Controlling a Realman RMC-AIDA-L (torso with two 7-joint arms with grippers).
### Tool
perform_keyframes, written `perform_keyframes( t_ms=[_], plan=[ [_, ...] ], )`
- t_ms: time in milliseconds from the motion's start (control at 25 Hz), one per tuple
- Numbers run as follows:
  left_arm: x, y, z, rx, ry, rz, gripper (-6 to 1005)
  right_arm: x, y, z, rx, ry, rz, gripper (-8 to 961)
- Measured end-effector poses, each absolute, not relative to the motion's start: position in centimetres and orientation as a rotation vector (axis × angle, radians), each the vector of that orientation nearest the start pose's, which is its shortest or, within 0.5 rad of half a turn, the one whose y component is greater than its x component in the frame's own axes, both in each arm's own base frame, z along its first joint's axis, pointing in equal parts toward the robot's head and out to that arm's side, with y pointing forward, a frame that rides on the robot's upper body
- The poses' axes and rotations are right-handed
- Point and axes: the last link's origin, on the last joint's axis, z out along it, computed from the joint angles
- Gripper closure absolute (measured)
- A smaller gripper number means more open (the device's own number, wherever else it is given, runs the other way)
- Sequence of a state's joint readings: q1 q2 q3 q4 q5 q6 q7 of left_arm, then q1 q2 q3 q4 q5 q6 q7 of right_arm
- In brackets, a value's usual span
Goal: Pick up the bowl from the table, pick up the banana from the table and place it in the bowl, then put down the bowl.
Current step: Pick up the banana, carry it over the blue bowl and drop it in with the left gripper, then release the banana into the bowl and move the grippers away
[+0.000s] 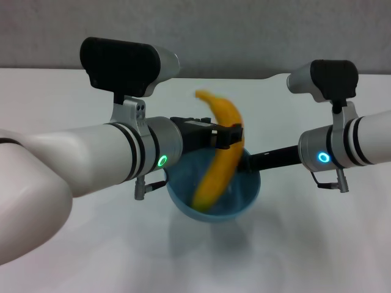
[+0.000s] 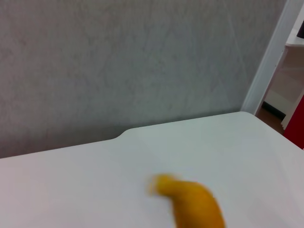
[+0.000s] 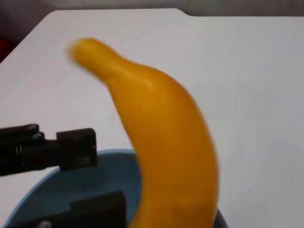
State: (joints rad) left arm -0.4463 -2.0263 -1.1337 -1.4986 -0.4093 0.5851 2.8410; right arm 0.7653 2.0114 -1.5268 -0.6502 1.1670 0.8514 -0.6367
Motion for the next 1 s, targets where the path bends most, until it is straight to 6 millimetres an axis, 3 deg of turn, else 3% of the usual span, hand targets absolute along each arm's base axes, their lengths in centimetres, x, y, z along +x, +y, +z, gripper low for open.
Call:
perform_keyframes(
  t_ms=[200,640,1000],
  plan=[
    [-9.9,35.8,-6.4,-2.233,-0.956,-0.41,346,20.8,41.3,-6.7,-2.402,1.32,0.111,920],
    [-10.8,36.6,-5.3,-2.179,-0.821,-0.347,189,22.7,40.9,-6.2,-2.351,1.357,0.092,921],
    [-14.4,38.2,-2.3,-2.016,-0.616,-0.396,205,23.1,40.8,-6.1,-2.343,1.358,0.083,921]
  ],
)
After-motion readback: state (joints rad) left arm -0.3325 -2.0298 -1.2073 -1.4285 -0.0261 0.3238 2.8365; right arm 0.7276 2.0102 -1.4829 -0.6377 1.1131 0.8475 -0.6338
